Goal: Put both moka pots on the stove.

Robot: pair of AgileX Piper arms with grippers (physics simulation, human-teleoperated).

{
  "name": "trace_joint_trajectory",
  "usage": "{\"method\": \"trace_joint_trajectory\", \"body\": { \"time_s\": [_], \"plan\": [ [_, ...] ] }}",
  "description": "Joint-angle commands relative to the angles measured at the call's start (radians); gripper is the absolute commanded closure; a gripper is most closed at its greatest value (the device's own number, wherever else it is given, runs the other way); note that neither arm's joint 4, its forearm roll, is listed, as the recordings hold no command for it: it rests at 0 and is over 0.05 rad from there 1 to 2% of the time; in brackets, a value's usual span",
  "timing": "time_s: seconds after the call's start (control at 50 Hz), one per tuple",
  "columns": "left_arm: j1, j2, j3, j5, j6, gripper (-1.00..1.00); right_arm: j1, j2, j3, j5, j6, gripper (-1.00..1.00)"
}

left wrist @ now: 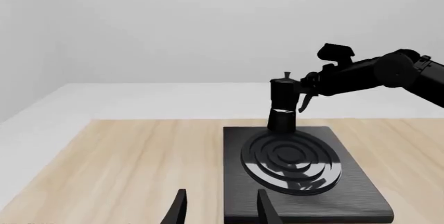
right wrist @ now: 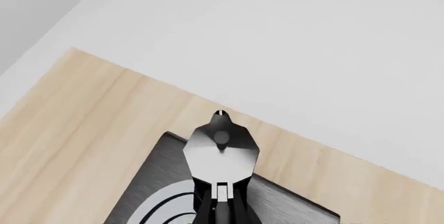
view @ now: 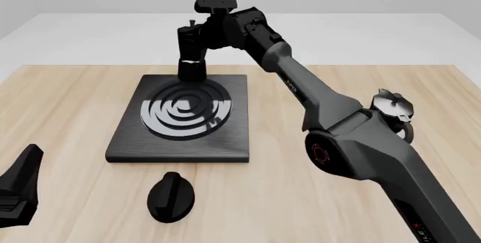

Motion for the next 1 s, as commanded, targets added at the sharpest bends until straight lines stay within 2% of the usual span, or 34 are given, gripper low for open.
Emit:
{"method": "trace_joint_trajectory", "body": {
  "time_s": [0.02, 0.06, 0.1, 0.14, 0.2, 0.54, 0.72, 1.0],
  "plan": [
    [0.001, 0.005, -0.003, 0.002, -0.008, -1.00, 0.006, -0.009, 0.005, 0.013, -0.006, 1.00],
    [0.001, 0.004, -0.003, 0.003, -0.008, -1.00, 0.007, -0.033, 0.051, -0.010, -0.009, 1.00],
    [0.001, 0.005, -0.003, 0.002, -0.008, -1.00, 0.009, -0.106, 0.204, -0.089, -0.008, 1.00],
    [0.001, 0.005, -0.003, 0.002, -0.008, -1.00, 0.013, -0.148, 0.290, -0.135, -0.011, 1.00],
    [0.001, 0.004, -0.003, 0.003, -0.008, -1.00, 0.017, -0.188, 0.369, -0.172, -0.011, 1.00],
    [0.001, 0.006, 0.007, -0.009, -0.007, -1.00, 0.037, -0.336, 0.674, -0.335, 0.010, 1.00],
    [0.000, 0.008, 0.011, -0.015, -0.007, -1.00, 0.052, -0.388, 0.778, -0.389, 0.009, 1.00],
    [0.001, 0.009, 0.012, -0.018, -0.007, -1.00, 0.057, -0.418, 0.827, -0.414, 0.004, 1.00]
  ]
}}
